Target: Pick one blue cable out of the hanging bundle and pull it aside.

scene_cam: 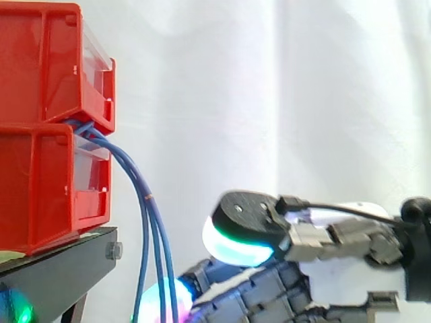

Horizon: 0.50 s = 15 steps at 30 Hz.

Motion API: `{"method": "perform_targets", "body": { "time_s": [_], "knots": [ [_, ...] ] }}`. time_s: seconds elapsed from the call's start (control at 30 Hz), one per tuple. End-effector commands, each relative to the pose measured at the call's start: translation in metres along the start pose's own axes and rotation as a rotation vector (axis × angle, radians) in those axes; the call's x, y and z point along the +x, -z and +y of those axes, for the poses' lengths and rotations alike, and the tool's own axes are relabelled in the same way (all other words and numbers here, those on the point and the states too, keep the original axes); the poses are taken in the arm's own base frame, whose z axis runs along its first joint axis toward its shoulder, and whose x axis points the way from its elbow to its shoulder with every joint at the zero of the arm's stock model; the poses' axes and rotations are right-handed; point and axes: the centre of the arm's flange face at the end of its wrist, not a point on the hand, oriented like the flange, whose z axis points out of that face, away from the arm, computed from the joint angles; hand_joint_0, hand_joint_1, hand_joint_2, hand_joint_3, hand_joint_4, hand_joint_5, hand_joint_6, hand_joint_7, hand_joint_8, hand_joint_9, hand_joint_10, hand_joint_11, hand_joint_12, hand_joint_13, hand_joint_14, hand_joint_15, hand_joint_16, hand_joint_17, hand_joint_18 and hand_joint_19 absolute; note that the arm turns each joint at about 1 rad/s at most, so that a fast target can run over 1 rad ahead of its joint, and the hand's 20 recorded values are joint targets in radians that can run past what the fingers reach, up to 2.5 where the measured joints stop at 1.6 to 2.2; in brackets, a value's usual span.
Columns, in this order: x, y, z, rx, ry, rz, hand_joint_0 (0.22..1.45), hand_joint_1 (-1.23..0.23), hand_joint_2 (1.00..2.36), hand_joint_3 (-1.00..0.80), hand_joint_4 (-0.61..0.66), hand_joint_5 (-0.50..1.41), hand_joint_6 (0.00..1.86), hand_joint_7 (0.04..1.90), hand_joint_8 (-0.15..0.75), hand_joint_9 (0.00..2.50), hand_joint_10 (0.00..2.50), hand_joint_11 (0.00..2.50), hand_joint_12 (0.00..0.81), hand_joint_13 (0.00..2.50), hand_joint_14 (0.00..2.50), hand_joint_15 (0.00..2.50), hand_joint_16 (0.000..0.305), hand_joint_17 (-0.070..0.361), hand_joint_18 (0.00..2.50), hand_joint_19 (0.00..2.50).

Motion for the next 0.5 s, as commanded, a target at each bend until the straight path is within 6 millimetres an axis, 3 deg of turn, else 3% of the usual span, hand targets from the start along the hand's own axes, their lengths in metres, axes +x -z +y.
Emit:
{"method": "perform_targets", "body": {
  "time_s": [0.0, 0.47],
  "knots": [
    [-0.005, -0.009, 0.020, 0.029, -0.001, 0.008, 0.48, -0.61, 1.00, -0.48, 0.27, -0.19, 0.50, 0.78, 0.299, 0.47, 0.01, 0.31, 0.332, 0.39, 0.01, 0.26, 0.044, 0.100, 0.29, 0.16],
    [-0.004, -0.019, 0.019, -0.124, -0.012, -0.020, 0.48, -0.61, 1.00, -0.48, 0.27, -0.19, 0.50, 0.78, 0.298, 0.48, 0.01, 0.32, 0.332, 0.40, 0.01, 0.27, 0.044, 0.099, 0.30, 0.17]
  ]
}}
